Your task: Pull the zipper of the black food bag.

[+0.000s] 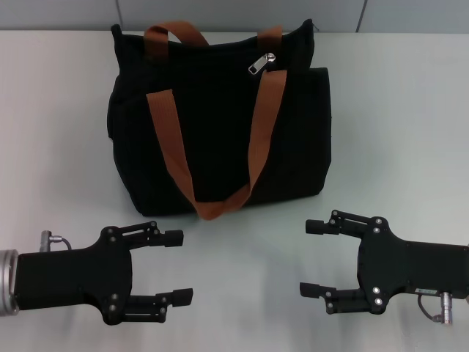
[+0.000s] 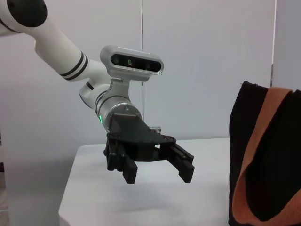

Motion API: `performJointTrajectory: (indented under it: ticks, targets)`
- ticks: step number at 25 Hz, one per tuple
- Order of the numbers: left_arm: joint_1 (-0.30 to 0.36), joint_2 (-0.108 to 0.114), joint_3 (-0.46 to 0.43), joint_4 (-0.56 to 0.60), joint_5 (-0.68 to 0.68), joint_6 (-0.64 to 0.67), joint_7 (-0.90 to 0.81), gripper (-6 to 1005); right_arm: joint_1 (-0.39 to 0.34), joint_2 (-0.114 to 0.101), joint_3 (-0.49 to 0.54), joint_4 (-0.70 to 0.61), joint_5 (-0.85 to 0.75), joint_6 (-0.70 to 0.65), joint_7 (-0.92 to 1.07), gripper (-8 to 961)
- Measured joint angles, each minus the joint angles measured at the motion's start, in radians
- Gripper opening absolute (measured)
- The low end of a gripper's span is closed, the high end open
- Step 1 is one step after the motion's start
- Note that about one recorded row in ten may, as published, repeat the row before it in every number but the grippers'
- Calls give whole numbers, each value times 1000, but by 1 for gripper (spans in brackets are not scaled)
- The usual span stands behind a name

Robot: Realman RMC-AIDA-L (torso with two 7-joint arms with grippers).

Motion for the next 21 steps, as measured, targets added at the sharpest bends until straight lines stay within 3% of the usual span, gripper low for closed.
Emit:
performJointTrajectory:
  ticks: [21]
  targets:
    - [-1,0,0,0,-7,-1,2,813,5,0,-1,0,-2,-9,0,827]
